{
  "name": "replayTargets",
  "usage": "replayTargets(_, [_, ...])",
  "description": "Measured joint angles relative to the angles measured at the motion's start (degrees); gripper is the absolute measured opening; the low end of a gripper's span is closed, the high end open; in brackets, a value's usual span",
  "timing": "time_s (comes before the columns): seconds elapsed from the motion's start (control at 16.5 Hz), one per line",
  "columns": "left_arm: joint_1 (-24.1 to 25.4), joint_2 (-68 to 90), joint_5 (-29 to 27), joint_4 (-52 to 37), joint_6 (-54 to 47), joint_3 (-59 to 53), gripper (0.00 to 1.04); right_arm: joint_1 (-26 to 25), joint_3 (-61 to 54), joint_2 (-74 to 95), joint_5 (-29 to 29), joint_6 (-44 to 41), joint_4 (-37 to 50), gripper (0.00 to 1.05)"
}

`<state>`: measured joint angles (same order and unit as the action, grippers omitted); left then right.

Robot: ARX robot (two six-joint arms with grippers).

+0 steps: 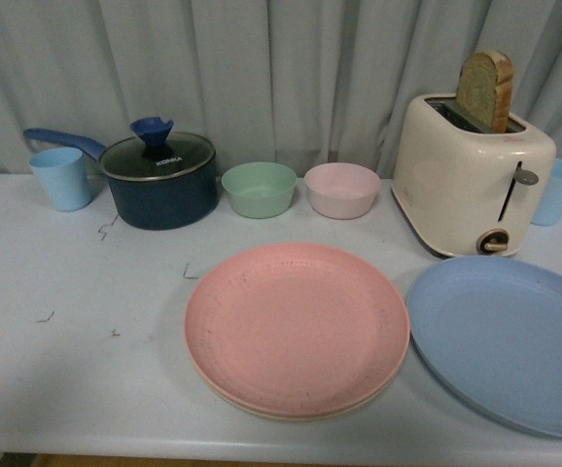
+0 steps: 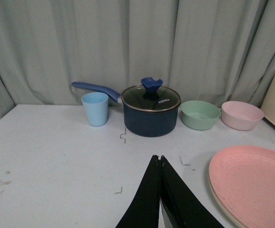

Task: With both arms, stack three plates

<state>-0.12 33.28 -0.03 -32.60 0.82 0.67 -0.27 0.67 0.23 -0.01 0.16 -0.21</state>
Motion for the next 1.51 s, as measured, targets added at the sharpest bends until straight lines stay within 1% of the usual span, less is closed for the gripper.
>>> replayTargets(0.12, [0.0, -5.9, 0.0, 5.6, 0.0, 0.0, 0.02, 0.0, 0.0, 0.0, 0.0, 0.0, 0.0, 0.98])
replayTargets(0.36, [0.0, -13.3, 0.0, 12.6, 0.0, 0.0, 0.02, 0.0, 0.0, 0.0, 0.0, 0.0, 0.0, 0.98])
replayTargets(0.6, [0.0, -15.2, 0.0, 14.6, 0.0, 0.0, 0.02, 0.0, 0.0, 0.0, 0.0, 0.0, 0.0, 0.98])
replayTargets(0.97, [0.0, -23.1, 0.0, 22.4, 0.0, 0.0, 0.02, 0.0, 0.0, 0.0, 0.0, 0.0, 0.0, 0.98])
replayTargets(1.03, [0.0, -32.8, 0.0, 31.8, 0.0, 0.3, 0.02, 0.0, 0.0, 0.0, 0.0, 0.0, 0.0, 0.98])
replayTargets(1.09, [0.0, -32.8, 0.0, 32.7, 0.0, 0.0, 0.15, 0.0, 0.0, 0.0, 0.0, 0.0, 0.0, 0.98])
replayTargets(1.15, [0.0, -32.8, -0.1, 32.8, 0.0, 0.0, 0.42, -1.2, 3.1, 3.1, -3.4, 0.2, -9.6, 0.98])
replayTargets(1.21, [0.0, -32.8, 0.2, 32.8, 0.0, 0.0, 0.55, -6.1, 10.0, 19.2, -9.4, 0.7, -17.9, 0.98])
replayTargets(1.27, [0.0, -32.8, 0.0, 32.8, 0.0, 0.0, 0.69, -10.4, 14.0, 31.5, -13.0, 0.3, -14.9, 0.98])
replayTargets(1.51, [0.0, -32.8, 0.0, 32.8, 0.0, 0.0, 0.84, -12.8, 18.0, 41.9, -14.0, -1.4, -11.7, 0.98])
